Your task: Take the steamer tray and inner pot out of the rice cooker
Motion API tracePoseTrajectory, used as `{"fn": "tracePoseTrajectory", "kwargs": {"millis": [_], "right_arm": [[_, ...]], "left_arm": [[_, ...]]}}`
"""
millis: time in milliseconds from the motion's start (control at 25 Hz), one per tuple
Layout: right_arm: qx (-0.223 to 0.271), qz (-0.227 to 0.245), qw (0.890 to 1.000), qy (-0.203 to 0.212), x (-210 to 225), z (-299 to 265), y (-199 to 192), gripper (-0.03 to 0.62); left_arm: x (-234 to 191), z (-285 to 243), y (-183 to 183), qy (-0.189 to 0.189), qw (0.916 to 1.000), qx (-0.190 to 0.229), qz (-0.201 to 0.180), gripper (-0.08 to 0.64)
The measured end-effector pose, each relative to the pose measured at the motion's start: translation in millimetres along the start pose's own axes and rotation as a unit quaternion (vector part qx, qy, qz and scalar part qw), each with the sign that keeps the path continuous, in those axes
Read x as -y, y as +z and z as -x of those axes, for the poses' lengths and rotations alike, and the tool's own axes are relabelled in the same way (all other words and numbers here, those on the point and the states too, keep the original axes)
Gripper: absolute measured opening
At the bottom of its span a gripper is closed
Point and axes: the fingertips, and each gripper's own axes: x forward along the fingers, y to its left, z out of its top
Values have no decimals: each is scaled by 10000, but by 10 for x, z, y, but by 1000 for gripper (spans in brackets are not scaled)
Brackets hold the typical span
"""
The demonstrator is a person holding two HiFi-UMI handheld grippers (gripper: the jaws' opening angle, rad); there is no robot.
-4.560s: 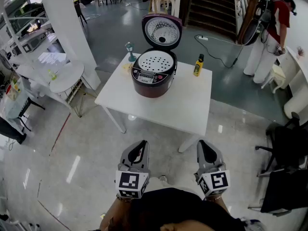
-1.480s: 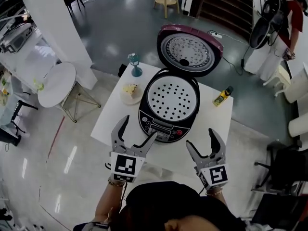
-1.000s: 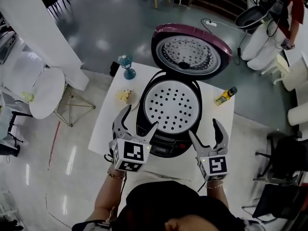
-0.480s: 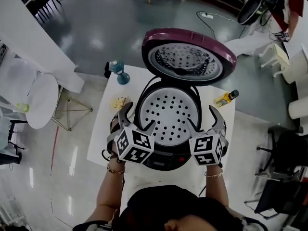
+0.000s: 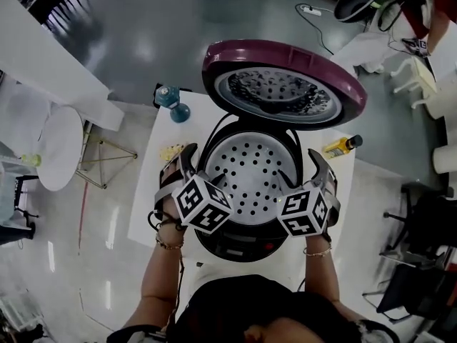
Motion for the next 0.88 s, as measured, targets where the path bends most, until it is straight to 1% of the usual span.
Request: {"fn": "tracePoseTrajectory", "kwargs": {"millis": [200, 240, 320, 360, 440, 480, 560, 600, 680, 720, 800, 880], "right_arm": [[-112, 77, 9998, 132, -29, -149, -30, 380], [-114, 83, 9998, 164, -36, -164, -24, 376], [-116, 111, 9995, 266, -60, -171, -11, 345], [-96, 116, 9993, 332, -77, -165, -4, 313], [8, 73, 9990, 434, -109, -138, 19, 198], [70, 24, 9990, 451, -116, -122, 33, 160], [184, -122, 9987, 454, -104, -96, 63, 138], [243, -206, 9985, 450, -90, -83, 79, 130], [396, -340, 9979, 381, -46, -27, 124, 115], [517, -399, 9974, 315, -17, 21, 163, 107], [830, -552, 9948, 185, 42, 131, 267, 97], [1130, -728, 9909, 60, 98, 230, 356, 85]], "left_arm": [[-36, -116, -11, -151, 9998, -34, 118, 426], [-61, -128, -12, -148, 9998, -23, 164, 426], [-95, -140, -9, -176, 9995, -21, 259, 426], [-102, -142, -7, -200, 9994, -34, 287, 426], [-121, -136, -2, -186, 9994, -62, 295, 426], [-135, -129, 1, -162, 9994, -70, 291, 426], [-136, -110, 18, -195, 9994, -36, 272, 417], [-110, -94, 37, -275, 9993, 11, 263, 372], [-37, -58, 72, -431, 9987, 104, 268, 243], [-13, -44, 78, -456, 9985, 121, 266, 207], [-4, -17, 80, -462, 9985, 134, 272, 196], [-21, 31, 105, -504, 9976, 236, 403, 178]]}}
